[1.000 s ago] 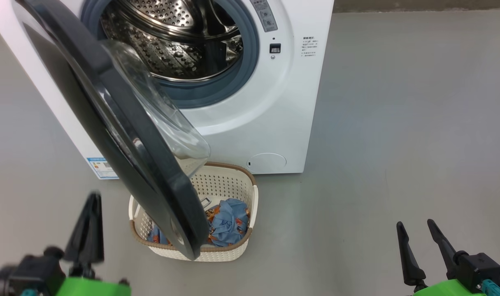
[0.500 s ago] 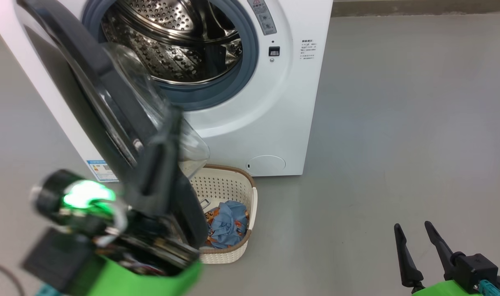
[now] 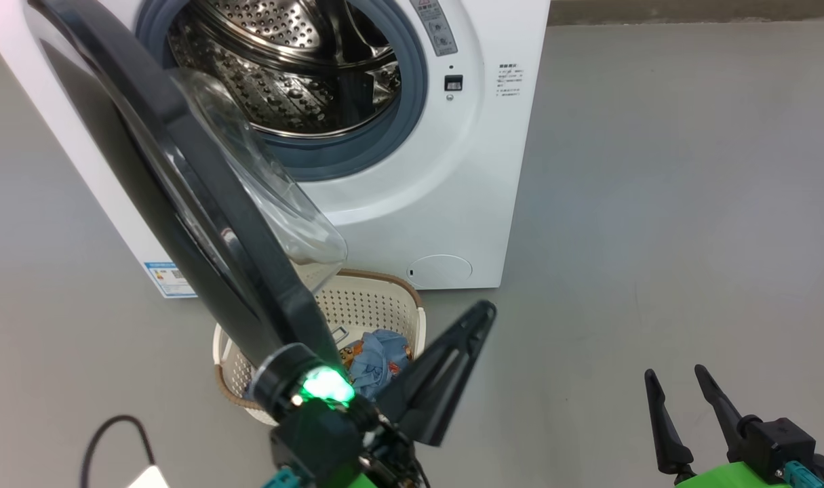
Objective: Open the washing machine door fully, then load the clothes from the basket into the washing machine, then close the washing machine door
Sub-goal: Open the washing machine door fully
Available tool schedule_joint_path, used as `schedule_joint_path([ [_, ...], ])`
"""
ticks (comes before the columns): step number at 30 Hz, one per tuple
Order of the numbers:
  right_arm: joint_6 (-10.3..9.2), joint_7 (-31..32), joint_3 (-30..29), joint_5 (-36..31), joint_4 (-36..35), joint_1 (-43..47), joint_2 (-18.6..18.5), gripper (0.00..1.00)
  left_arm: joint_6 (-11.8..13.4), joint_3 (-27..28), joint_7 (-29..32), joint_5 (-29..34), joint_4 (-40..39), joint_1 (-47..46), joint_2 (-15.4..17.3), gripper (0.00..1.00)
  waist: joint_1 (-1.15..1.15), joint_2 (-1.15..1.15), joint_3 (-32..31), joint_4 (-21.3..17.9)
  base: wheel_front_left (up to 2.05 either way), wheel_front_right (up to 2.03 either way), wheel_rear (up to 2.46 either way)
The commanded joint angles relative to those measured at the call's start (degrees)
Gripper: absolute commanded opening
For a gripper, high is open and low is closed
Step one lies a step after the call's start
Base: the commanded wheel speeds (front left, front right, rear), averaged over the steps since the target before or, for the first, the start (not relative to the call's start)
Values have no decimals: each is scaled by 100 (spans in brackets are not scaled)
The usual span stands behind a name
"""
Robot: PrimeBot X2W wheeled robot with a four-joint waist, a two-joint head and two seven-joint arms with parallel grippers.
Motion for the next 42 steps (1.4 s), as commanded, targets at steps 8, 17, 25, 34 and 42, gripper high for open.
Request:
schedule_joint_path([
  [8, 54, -68, 221, -116, -103, -197, -52, 100, 74, 59, -88, -150, 462, 44, 7, 0, 0, 0, 13, 50, 0, 0, 0],
  [17, 54, -68, 207, -150, -128, -246, -52, 100, 181, 296, -347, -229, 1217, 41, 56, 0, 0, 0, 212, 90, 0, 0, 0],
  [25, 54, -68, 234, -113, -105, -315, -52, 100, 342, 452, -354, -285, 1648, -17, 70, 0, 0, 0, 349, 224, 0, 0, 0],
  [34, 54, -68, 255, -116, -84, -379, -52, 100, 449, 546, -361, -378, 1951, -140, 42, 0, 0, 0, 474, 314, 0, 0, 0],
  [42, 54, -68, 242, -91, -47, -424, -52, 100, 578, 581, -311, -503, 1991, -188, -2, 0, 0, 0, 569, 413, 0, 0, 0],
])
